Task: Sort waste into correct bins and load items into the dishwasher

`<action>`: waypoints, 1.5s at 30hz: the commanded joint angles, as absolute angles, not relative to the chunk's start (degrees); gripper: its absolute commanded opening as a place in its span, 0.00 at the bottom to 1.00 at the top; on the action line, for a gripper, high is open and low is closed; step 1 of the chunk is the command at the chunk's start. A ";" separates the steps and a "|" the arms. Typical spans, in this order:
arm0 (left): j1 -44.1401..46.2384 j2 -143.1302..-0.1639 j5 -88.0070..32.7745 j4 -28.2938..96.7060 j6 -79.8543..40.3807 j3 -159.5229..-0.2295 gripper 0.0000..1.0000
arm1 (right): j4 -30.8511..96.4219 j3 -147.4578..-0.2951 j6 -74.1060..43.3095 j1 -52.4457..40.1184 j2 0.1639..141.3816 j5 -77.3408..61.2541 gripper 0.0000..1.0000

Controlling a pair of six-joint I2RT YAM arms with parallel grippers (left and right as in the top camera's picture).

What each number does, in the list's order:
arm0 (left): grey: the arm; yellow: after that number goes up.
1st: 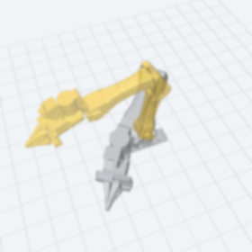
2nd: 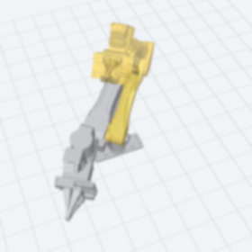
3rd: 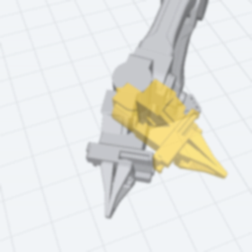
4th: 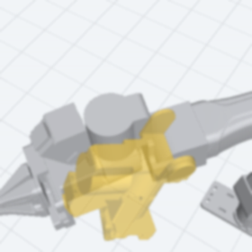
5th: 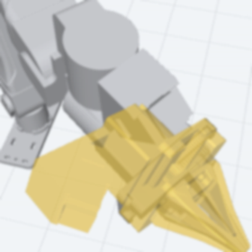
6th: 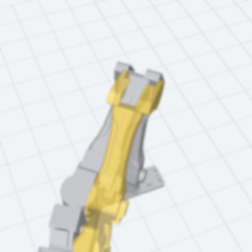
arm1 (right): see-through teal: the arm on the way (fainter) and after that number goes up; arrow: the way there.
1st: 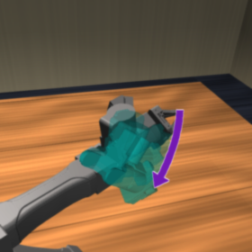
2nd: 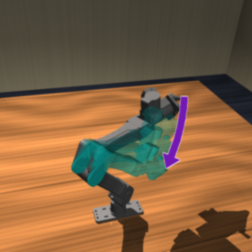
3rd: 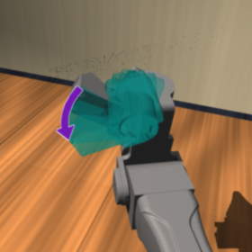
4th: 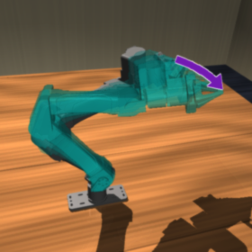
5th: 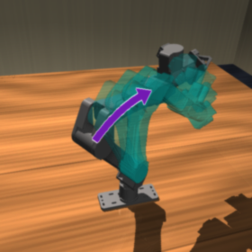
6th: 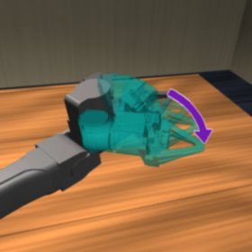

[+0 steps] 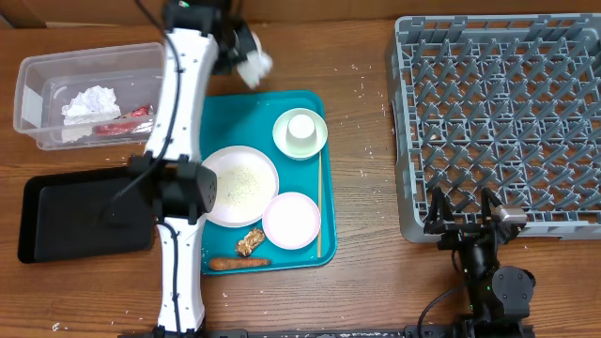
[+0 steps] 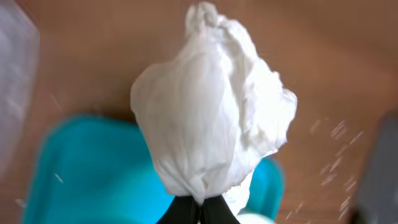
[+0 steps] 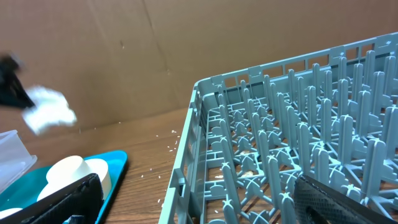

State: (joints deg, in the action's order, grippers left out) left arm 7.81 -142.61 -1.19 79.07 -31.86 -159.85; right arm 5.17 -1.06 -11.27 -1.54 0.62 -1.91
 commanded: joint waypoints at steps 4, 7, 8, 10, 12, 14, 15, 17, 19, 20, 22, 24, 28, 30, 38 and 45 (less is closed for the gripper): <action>2.79 -139.37 18.22 79.22 -35.90 -172.20 0.04 | 4.80 -0.47 -10.87 -1.87 0.16 -1.32 1.00; -0.03 -139.48 23.11 79.24 -37.74 -171.54 0.04 | 4.80 -0.47 -10.87 -1.87 0.16 -1.32 1.00; -1.21 -139.50 23.77 79.09 -37.76 -170.60 0.04 | 4.80 -0.47 -10.87 -1.87 0.16 -1.32 1.00; -3.11 -139.50 23.73 78.81 -37.78 -168.75 0.06 | 4.80 -0.47 -10.87 -1.87 0.16 -1.32 1.00; -5.58 -139.50 23.64 78.78 -38.37 -165.49 0.09 | 4.80 -0.47 -10.87 -1.87 0.16 -1.32 1.00; -8.43 -139.50 22.87 78.63 -40.10 -161.16 0.28 | 4.80 -0.47 -10.87 -1.87 0.16 -1.32 1.00; -9.45 -139.50 21.71 78.70 -40.73 -159.74 0.66 | 4.80 -0.47 -10.87 -1.87 0.16 -1.32 1.00; -11.00 -139.50 18.63 79.46 -40.71 -158.54 1.00 | 4.80 -0.47 -10.87 -1.87 0.16 -1.32 1.00; -12.47 -139.48 14.96 81.25 -40.71 -158.52 1.00 | 4.80 -0.47 -10.87 -1.87 0.16 -1.32 1.00; -12.95 -139.26 13.26 81.87 -40.71 -158.78 1.00 | 4.80 -0.47 -10.87 -1.87 0.16 -1.32 1.00; -13.54 -138.85 9.93 82.91 -40.71 -159.70 1.00 | 4.80 -0.47 -10.87 -1.87 0.16 -1.32 1.00; -13.56 -137.60 6.31 84.66 -40.58 -161.91 1.00 | 4.80 -0.47 -10.87 -1.87 0.16 -1.32 1.00; -12.78 -134.47 -2.15 87.77 -36.21 -164.68 0.99 | 4.80 -0.47 -10.87 -1.87 0.16 -1.32 1.00; -11.68 -132.62 -8.49 89.27 -32.82 -165.14 0.98 | 4.80 -0.47 -10.87 -1.87 0.16 -1.32 1.00; 3.20 -131.15 -18.26 96.82 -21.30 -163.06 0.97 | 4.80 -0.47 -10.87 -1.87 0.16 -1.32 1.00; 17.30 -131.20 -12.47 96.75 -21.37 -152.35 1.00 | 4.80 -0.47 -10.87 -1.87 0.16 -1.32 1.00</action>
State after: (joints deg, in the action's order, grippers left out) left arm 13.45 -131.11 -15.00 96.64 -23.35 -156.16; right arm 5.17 -1.06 -11.27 -1.54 0.62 -1.89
